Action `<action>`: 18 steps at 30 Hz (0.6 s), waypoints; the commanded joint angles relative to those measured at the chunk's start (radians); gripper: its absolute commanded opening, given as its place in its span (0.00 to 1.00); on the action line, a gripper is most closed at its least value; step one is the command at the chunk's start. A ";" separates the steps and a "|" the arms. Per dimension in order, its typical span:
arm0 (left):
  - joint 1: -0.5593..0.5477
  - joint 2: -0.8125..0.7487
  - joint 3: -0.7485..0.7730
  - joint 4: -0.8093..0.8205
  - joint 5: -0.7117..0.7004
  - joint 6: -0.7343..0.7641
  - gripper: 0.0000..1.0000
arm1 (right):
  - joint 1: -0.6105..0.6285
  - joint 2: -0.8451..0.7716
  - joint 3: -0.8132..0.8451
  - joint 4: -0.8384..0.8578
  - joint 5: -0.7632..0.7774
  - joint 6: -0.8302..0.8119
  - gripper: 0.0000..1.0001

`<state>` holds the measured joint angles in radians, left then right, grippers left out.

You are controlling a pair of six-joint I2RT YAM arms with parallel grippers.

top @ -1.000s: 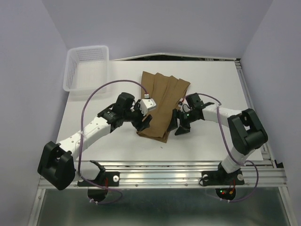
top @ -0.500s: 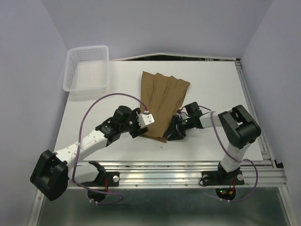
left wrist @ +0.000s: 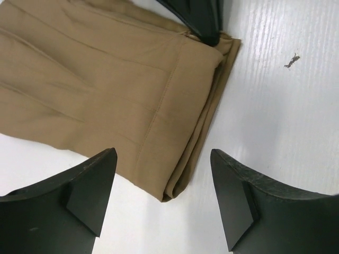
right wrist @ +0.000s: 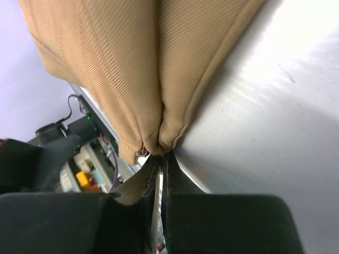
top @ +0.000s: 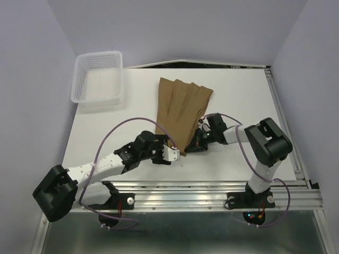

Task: Fold and stack the skirts
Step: Fold the skirt

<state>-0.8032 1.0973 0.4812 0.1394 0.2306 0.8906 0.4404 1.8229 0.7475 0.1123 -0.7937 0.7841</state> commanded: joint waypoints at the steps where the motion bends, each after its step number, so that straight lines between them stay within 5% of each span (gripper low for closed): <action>1: -0.043 0.039 -0.023 0.133 -0.020 0.073 0.86 | 0.003 -0.083 0.039 0.013 0.019 0.020 0.01; 18: -0.063 0.308 0.063 0.215 -0.036 0.110 0.83 | -0.008 -0.146 0.055 0.006 -0.068 0.147 0.01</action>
<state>-0.8577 1.3998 0.5068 0.3191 0.1989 0.9874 0.4393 1.7214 0.7528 0.1047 -0.8181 0.8902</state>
